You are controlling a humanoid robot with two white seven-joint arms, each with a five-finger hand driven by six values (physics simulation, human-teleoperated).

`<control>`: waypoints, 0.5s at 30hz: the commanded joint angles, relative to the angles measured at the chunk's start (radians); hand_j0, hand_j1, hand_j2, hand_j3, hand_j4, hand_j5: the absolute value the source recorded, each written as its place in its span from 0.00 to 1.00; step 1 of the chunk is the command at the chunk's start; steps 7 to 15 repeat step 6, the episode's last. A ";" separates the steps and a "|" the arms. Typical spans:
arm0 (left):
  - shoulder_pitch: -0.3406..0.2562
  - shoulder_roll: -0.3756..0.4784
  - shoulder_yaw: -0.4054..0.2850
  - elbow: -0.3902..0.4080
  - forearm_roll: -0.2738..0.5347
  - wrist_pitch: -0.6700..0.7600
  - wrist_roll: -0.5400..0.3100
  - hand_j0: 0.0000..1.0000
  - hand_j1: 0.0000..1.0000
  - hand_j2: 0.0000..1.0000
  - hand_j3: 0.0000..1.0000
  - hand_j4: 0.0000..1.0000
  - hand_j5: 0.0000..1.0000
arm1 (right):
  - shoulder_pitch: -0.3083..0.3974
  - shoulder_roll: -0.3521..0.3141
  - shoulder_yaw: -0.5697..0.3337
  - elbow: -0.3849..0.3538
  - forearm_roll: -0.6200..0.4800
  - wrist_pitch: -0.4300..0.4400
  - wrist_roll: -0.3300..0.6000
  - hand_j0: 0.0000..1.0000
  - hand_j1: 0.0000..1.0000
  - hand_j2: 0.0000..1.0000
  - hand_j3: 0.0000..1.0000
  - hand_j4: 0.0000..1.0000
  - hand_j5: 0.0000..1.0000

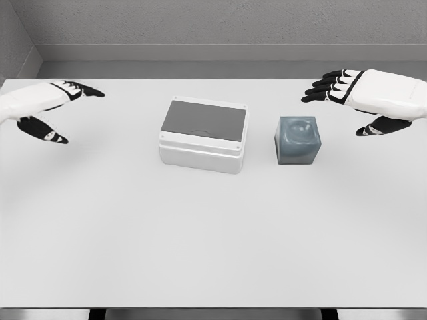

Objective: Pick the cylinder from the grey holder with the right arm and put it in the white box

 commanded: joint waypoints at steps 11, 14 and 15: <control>0.006 0.017 0.024 -0.022 0.017 0.003 -0.002 1.00 1.00 1.00 1.00 1.00 1.00 | 0.000 -0.001 0.000 0.001 -0.006 0.003 -0.001 1.00 1.00 1.00 1.00 1.00 1.00; 0.006 0.017 0.024 -0.022 0.017 0.003 -0.002 1.00 1.00 1.00 1.00 1.00 1.00 | 0.000 -0.001 0.000 0.001 -0.006 0.003 -0.001 1.00 1.00 1.00 1.00 1.00 1.00; 0.006 0.017 0.024 -0.022 0.017 0.003 -0.002 1.00 1.00 1.00 1.00 1.00 1.00 | 0.000 -0.001 0.000 0.001 -0.006 0.003 -0.001 1.00 1.00 1.00 1.00 1.00 1.00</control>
